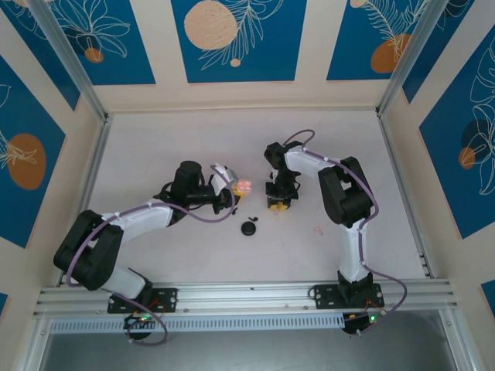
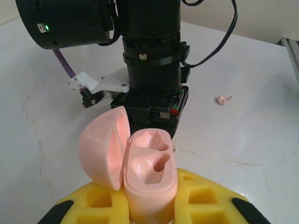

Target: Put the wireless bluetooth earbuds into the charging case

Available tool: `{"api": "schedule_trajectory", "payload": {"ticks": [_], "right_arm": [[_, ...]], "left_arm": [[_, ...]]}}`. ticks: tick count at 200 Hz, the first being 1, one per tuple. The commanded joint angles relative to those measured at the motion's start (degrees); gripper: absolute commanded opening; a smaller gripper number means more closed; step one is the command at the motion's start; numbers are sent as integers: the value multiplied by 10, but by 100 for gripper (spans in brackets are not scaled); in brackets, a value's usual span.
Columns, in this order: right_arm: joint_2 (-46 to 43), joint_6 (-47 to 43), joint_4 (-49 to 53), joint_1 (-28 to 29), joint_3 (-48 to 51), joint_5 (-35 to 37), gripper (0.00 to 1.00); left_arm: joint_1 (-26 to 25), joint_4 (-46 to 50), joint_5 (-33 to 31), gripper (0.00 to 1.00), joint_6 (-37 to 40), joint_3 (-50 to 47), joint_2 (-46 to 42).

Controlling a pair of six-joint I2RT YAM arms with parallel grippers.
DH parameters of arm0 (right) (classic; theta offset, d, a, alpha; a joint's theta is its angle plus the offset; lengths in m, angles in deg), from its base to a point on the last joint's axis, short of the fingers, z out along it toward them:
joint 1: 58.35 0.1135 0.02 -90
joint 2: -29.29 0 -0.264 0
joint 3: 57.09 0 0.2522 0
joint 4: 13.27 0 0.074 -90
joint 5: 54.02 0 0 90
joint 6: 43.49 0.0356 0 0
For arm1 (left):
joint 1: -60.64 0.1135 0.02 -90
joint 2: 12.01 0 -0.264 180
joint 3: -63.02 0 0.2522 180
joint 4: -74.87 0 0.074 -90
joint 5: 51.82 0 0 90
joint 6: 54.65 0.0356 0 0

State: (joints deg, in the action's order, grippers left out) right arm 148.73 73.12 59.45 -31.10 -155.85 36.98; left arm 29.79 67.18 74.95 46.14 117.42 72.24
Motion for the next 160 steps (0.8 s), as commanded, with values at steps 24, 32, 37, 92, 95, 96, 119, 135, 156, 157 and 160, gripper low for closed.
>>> {"api": "schedule_trajectory", "payload": {"ticks": [24,32,37,92,95,96,119,135,156,157,160], "right_arm": [[-29,17,-47,3,51,21,20],[-45,20,-65,2,65,19,20],[-53,22,-75,1,74,19,20],[-154,24,-230,-11,184,16,19],[-160,24,-239,-12,190,14,20],[-162,24,-241,-12,192,14,20],[-202,31,-294,-23,234,16,20],[-229,32,-331,-31,260,16,20],[-266,29,-383,-35,290,14,20],[-266,29,-383,-35,290,14,20],[-272,28,-391,-35,294,13,20]], "left_arm": [[6,-12,11,14,-12,1,23],[5,-18,14,14,-17,1,31],[5,-22,15,14,-18,1,36],[-2,-85,37,12,-52,2,98],[-2,-87,38,12,-52,3,101],[-2,-88,38,12,-53,3,102],[-5,-93,40,12,-57,13,122],[-7,-101,46,12,-63,23,134],[-8,-114,53,12,-75,30,150],[-8,-114,53,12,-75,31,151],[-8,-117,54,12,-77,31,153]]}}
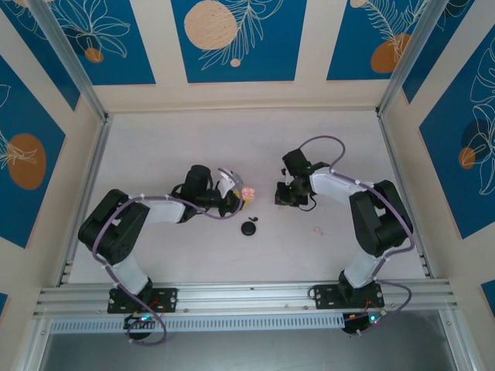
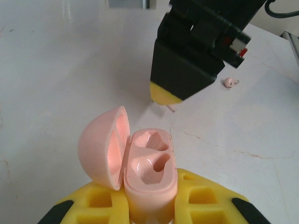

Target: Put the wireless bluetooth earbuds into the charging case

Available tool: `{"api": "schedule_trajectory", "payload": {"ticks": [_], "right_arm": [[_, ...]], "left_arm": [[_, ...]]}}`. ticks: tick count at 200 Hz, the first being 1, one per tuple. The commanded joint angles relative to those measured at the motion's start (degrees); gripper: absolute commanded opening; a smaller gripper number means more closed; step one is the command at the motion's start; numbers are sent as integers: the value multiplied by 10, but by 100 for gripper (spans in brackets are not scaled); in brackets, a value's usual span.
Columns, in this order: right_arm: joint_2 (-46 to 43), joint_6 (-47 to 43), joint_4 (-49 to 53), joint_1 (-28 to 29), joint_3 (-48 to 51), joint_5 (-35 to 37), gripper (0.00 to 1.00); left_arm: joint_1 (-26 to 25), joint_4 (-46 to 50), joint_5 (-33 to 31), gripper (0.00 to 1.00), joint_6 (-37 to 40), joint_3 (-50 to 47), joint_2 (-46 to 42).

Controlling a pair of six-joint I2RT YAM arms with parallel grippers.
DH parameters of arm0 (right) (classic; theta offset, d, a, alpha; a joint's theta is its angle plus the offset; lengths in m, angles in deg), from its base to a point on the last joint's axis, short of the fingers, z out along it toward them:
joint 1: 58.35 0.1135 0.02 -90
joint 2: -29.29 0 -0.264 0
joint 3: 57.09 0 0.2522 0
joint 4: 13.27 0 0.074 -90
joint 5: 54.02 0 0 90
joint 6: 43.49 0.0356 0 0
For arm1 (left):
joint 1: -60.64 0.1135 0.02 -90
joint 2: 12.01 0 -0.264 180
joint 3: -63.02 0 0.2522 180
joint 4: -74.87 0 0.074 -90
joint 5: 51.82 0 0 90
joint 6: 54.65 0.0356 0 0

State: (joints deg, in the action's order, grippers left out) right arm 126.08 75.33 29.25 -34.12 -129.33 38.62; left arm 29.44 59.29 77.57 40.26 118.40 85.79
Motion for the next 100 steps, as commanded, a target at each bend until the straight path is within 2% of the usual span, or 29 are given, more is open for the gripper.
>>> {"api": "schedule_trajectory", "payload": {"ticks": [1,38,100], "right_arm": [[-48,6,-91,-5,30,-3,20],[-95,-2,-171,-3,77,-21,20],[-159,-22,-243,9,136,-20,20]], "left_arm": [[-4,-39,28,12,-18,21,18],[-6,-60,28,12,-35,31,38],[-8,-76,39,12,-50,50,63]]}}
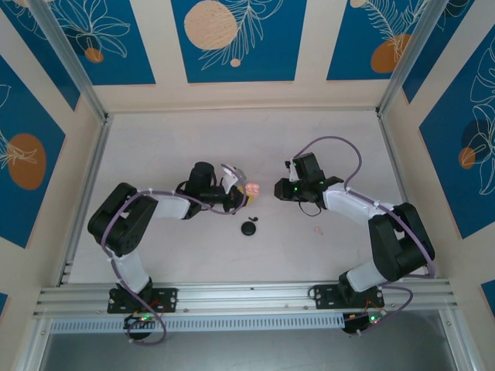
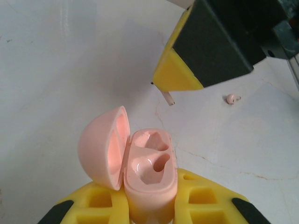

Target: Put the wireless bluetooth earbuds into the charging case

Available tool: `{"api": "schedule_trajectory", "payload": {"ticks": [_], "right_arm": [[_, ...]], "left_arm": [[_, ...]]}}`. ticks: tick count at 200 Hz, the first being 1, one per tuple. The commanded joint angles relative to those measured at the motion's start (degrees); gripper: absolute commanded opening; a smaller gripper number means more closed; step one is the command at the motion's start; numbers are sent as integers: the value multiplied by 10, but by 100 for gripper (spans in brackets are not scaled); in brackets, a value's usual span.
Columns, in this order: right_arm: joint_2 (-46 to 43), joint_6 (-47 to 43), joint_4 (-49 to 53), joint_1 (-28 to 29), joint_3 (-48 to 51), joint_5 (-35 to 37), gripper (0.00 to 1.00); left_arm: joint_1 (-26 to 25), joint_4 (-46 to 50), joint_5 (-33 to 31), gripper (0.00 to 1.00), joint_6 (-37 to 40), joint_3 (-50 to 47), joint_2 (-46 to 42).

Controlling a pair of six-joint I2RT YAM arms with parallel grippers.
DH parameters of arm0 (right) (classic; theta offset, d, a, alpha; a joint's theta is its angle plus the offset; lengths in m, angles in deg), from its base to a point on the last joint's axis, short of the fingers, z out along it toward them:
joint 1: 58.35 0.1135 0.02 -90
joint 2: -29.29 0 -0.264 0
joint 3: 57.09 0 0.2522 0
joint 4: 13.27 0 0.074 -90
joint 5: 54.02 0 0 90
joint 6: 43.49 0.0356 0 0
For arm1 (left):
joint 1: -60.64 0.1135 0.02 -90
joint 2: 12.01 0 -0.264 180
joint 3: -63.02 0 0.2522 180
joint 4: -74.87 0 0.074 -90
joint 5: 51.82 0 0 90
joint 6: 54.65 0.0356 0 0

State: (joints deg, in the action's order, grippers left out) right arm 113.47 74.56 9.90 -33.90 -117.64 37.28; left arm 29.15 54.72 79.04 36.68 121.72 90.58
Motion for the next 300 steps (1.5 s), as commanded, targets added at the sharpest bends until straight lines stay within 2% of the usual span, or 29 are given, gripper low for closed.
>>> {"api": "schedule_trajectory", "payload": {"ticks": [1,75,137,184,300], "right_arm": [[-34,-14,-51,7,20,-6,20],[-86,-32,-108,36,46,7,20],[-86,-48,-143,75,32,14,20],[-65,-56,-158,80,17,11,20],[-76,-69,-168,83,11,25,20]], "left_arm": [[-6,-31,24,12,-15,17,16],[-9,-90,39,12,-60,33,56],[-9,-126,55,12,-76,29,62],[-10,-177,74,12,-77,8,59],[-10,-184,77,12,-73,1,56]]}}
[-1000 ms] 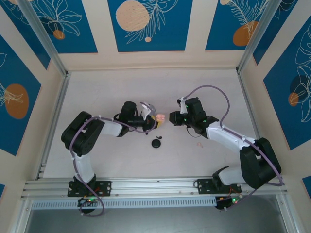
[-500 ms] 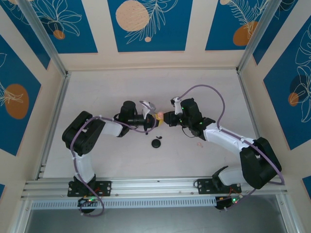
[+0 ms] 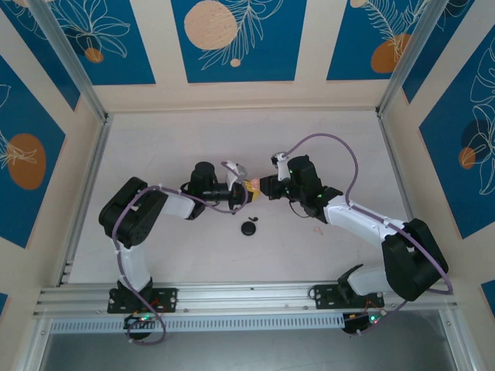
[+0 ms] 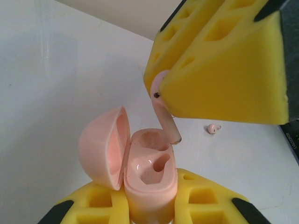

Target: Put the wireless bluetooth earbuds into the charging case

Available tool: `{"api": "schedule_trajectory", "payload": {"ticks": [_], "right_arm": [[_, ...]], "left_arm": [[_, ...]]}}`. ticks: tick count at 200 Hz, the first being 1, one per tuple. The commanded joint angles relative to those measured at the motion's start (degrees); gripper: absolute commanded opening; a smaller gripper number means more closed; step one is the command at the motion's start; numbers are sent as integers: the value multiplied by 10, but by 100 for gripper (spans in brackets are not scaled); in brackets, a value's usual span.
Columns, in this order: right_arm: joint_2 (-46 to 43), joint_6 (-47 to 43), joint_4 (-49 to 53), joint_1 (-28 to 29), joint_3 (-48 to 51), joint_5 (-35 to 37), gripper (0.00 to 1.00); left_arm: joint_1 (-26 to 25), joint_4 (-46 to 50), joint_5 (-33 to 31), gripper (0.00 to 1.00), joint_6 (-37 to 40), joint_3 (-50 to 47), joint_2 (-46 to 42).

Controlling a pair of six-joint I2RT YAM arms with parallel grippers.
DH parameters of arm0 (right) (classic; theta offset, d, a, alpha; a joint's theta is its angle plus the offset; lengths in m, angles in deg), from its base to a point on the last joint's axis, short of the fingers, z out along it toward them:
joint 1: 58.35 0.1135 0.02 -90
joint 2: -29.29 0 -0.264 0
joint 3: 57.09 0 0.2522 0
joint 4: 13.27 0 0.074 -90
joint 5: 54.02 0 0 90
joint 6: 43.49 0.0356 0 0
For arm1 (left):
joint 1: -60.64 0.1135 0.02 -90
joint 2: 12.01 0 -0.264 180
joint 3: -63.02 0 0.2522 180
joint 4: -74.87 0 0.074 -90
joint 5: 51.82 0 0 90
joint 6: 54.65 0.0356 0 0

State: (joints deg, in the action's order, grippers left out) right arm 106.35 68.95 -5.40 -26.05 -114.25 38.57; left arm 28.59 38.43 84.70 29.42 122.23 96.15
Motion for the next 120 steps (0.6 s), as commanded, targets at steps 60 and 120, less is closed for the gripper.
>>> {"api": "schedule_trajectory", "payload": {"ticks": [60,120], "right_arm": [[-3,-20,-30,16,-23,22,20],[16,-29,-40,21,-21,40,20]], "left_arm": [[-6,-33,23,12,-16,-2,-1],[-5,-54,27,12,-36,-1,-1]]}}
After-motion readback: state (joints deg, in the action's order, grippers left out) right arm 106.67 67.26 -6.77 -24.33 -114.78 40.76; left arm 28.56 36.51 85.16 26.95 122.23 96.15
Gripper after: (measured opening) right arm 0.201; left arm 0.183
